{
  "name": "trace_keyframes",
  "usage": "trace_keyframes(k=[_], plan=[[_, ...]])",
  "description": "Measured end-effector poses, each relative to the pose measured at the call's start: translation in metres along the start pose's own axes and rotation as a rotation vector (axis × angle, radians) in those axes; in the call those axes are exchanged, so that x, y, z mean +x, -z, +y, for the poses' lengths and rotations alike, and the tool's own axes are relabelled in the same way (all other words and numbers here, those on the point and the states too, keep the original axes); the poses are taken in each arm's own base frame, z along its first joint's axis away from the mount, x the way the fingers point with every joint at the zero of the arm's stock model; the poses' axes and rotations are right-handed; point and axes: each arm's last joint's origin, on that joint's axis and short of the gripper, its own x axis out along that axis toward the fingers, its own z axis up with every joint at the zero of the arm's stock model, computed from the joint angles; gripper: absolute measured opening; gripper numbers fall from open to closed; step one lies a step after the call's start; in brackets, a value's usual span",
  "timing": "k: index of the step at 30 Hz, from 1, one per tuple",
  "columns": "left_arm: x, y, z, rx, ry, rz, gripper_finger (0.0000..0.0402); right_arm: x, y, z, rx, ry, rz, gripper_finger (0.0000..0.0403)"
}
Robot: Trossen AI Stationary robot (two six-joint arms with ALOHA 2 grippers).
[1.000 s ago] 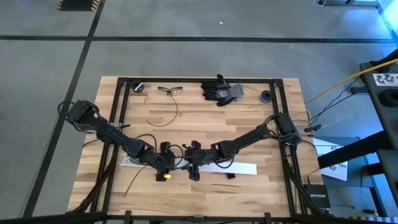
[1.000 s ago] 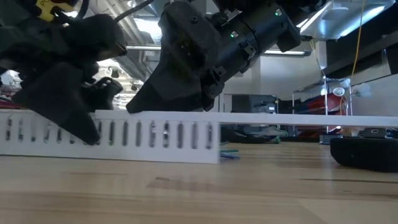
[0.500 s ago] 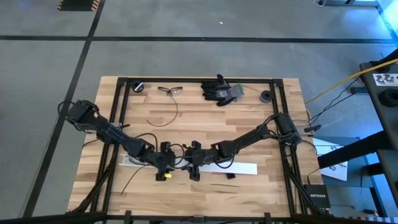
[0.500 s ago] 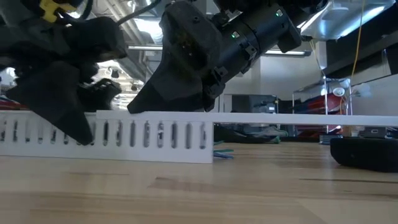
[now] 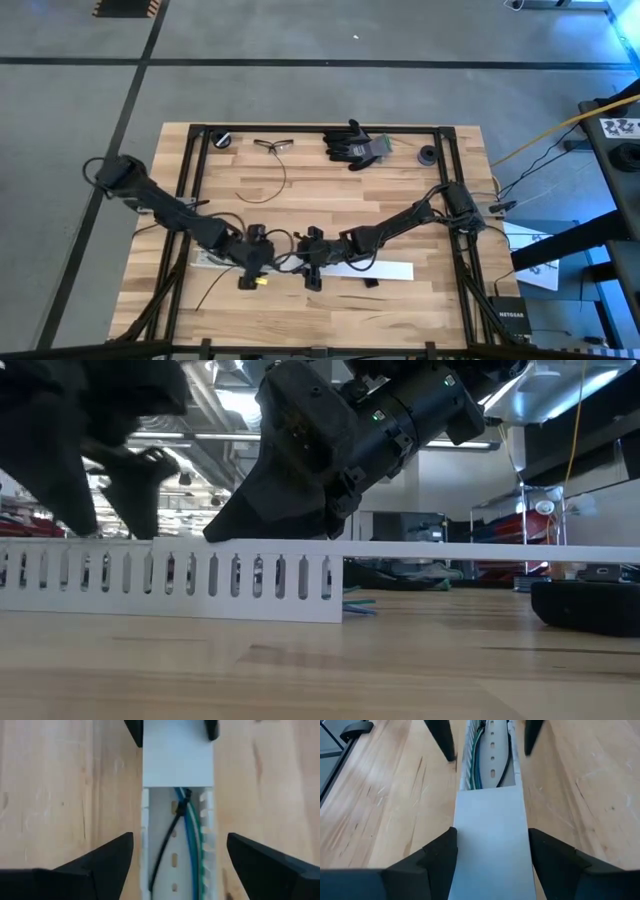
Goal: Ziptie cables
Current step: Close the white cable duct lid
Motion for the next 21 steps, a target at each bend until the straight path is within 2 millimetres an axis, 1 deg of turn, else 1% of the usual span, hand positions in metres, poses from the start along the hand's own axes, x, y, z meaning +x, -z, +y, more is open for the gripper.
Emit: trace_keyframes(k=[2, 4, 7, 10, 13, 16, 21], plan=[[-0.003, 0.008, -0.004, -0.009, -0.022, -0.004, 0.0304, 0.000, 0.000, 0.000, -0.002, -0.004, 0.001, 0.0217], [0.002, 0.021, -0.008, -0.007, -0.043, 0.006, 0.0304, 0.000, 0.000, 0.000, -0.003, -0.006, 0.001, 0.0217], [0.008, 0.033, -0.014, -0.023, -0.037, -0.035, 0.0304, 0.000, 0.000, 0.000, -0.004, -0.007, 0.001, 0.0217], [0.014, 0.044, -0.015, -0.029, -0.031, -0.073, 0.0304, 0.000, 0.000, 0.000, -0.004, -0.008, 0.001, 0.0217], [0.020, 0.050, -0.012, -0.040, -0.023, -0.109, 0.0298, 0.000, 0.000, 0.000, -0.004, -0.008, -0.001, 0.0217], [0.024, 0.053, -0.007, -0.056, -0.016, -0.128, 0.0276, 0.000, 0.000, 0.000, -0.003, -0.009, -0.004, 0.0217], [0.028, 0.054, -0.003, -0.066, 0.003, -0.193, 0.0227, 0.003, -0.001, 0.001, 0.007, -0.019, -0.035, 0.0217]])
